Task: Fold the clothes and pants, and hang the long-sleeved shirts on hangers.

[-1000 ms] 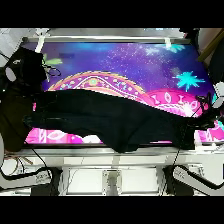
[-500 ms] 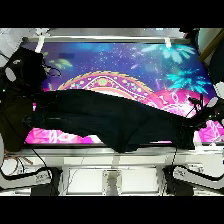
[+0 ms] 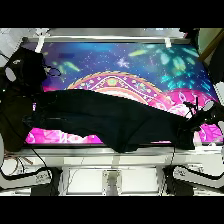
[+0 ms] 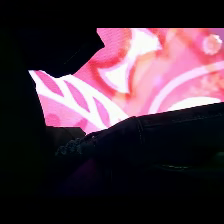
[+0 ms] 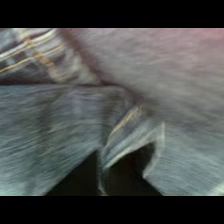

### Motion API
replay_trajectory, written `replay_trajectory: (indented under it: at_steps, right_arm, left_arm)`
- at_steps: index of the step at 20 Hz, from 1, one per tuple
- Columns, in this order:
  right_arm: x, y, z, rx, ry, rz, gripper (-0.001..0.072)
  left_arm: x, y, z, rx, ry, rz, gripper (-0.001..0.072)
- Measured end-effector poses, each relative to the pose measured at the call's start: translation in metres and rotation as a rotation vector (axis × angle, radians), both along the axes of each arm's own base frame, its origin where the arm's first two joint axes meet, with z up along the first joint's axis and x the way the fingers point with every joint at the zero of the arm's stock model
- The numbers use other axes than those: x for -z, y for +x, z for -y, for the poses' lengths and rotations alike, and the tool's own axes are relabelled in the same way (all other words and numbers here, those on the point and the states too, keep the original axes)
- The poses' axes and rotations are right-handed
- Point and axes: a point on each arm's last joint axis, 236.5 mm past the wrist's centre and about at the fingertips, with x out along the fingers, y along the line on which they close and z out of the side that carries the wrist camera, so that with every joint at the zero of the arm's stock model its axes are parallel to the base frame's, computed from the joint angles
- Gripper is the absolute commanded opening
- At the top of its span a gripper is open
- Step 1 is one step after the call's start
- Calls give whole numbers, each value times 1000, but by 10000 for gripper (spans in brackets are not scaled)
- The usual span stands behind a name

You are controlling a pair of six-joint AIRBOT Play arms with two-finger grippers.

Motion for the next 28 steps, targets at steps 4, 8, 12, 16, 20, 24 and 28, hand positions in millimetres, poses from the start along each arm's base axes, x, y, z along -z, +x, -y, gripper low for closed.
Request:
replay_trajectory:
  at_steps: [4,8,12,16,20,24,28]
  right_arm:
    - [-18,6,-8,-18,37,37,31]
    - [-81,49,12,-41,-53,225,30]
    - [-156,99,42,-30,-194,459,30]
    - [-202,129,60,15,-281,608,31]
    - [-202,121,68,26,-310,564,30]
    - [-189,85,70,54,-290,451,30]
    - [-169,26,63,126,-268,379,30]
  left_arm:
    - [0,-1,-1,0,2,-2,25]
    - [-11,-7,-16,-30,26,15,25]
    - [-30,-22,-52,-140,41,56,25]
    - [-39,-36,-81,-252,38,84,25]
    - [-42,-33,-86,-283,25,117,25]
    - [-40,-30,-87,-290,18,125,25]
    - [-39,-28,-87,-292,16,126,25]
